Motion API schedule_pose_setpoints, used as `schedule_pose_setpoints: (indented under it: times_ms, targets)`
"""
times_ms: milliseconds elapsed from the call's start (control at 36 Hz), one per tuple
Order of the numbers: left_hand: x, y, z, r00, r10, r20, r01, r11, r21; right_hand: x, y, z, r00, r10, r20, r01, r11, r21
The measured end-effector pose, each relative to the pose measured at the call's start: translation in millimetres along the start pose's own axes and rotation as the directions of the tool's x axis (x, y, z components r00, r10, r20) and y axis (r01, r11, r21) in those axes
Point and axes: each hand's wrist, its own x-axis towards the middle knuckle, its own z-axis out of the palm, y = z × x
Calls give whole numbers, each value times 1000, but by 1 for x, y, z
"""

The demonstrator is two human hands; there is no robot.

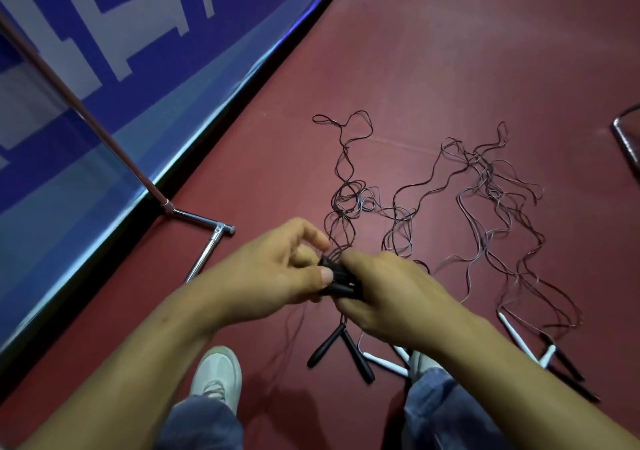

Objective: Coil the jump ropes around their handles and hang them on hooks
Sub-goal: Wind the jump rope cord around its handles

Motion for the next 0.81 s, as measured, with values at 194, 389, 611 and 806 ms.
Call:
schedule_pose_setpoints:
  times_ms: [194, 389, 611, 806]
  targets:
    - [-11, -5, -18, 1000, -24, -16, 26, 980, 196, -3, 3, 3, 999, 37, 40, -32, 993, -112]
    - [-8, -5, -8, 987, 5, -159, 62, 907, 416, 0, 6, 0, 995, 91, 31, -87, 991, -98]
    - [-9, -10, -1, 972, 107, -210, -9, 907, 420, 0, 13, -8, 987, 146, -66, -119, 946, 300]
    - [-10, -7, 2, 983, 67, -173, -11, 953, 303, -5, 14, -13, 996, 90, 0, -82, 906, 415]
